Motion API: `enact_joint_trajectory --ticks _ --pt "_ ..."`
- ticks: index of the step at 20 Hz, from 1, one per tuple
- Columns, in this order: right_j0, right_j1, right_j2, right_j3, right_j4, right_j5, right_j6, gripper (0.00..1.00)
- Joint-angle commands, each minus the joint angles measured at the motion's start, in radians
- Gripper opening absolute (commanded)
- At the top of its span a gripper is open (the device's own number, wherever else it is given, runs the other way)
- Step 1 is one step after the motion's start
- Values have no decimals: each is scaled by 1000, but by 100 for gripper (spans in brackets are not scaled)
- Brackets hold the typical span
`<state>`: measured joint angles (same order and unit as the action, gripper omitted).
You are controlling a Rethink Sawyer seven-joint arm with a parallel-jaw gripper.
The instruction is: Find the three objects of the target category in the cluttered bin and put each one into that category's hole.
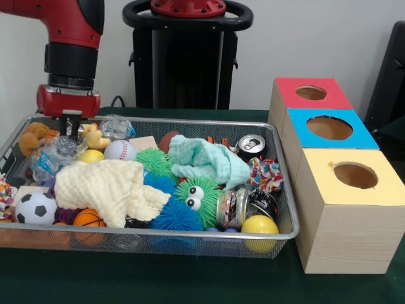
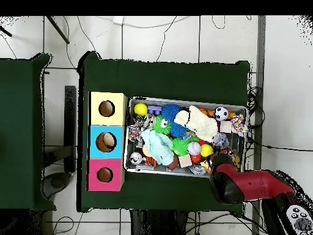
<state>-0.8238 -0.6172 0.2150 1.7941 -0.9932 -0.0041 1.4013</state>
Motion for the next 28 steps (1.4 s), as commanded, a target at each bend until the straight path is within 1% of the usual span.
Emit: enact_joint_trajectory --ticks 1,2,5,10,12,13,14,16,17,19,21,24,26,28 --pt "-7 39 -42 -93 -48 -31 85 0" --pt "22 47 -76 -106 -48 -43 93 0" --pt "31 54 -86 -110 -40 -52 100 0" --pt "15 36 -61 -97 -34 -33 89 0" --pt "-5 11 -31 -79 -30 -7 75 0" --pt "-20 -10 -4 -64 -20 18 63 0" --pt "-56 -43 53 -38 1 62 36 0" --pt "-110 -136 163 13 87 167 -27 0" --pt "-127 -183 210 28 145 229 -62 0" --pt "-142 -254 276 35 236 323 -122 0" --pt "-179 -294 355 41 312 388 -166 0" --pt "-223 -321 448 39 399 464 -208 0" --pt "-224 -337 472 25 440 520 -219 0" --pt "-217 -352 480 12 469 566 -211 0"
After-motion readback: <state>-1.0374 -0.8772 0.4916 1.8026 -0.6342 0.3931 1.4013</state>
